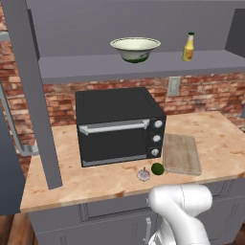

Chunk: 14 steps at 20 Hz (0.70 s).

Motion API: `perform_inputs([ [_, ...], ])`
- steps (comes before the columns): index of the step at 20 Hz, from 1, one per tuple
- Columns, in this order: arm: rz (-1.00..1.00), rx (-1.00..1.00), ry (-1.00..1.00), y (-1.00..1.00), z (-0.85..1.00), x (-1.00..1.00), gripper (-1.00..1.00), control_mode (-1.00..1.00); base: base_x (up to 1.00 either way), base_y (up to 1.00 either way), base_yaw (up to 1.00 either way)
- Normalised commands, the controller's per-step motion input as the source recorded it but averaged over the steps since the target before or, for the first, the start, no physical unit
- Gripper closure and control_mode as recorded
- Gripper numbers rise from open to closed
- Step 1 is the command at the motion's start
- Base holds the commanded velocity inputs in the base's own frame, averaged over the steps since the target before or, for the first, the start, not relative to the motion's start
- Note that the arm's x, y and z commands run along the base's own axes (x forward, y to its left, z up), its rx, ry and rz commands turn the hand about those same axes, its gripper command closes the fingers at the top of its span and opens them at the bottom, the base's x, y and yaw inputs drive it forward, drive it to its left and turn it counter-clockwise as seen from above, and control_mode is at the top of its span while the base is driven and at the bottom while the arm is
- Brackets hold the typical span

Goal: Open the cabinet. Place the bowl and condiment on the counter. Then place the lime and garlic on the cutting board.

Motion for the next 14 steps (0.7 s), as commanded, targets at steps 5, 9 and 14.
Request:
perform_inputs([
  [5, -0.30, -0.30, -0.03, 1.00, 0.27, 0.12, -1.00, -1.00, 0.00, 0.00, 0.00],
  [9, -0.31, -0.27, 0.00, 0.99, 0.47, 0.00, -1.00, -1.00, 0.00, 0.00, 0.00],
  [14, -0.31, -0.24, 0.06, 0.68, 0.29, 0.19, -1.00, -1.00, 0.00, 0.00, 0.00],
])
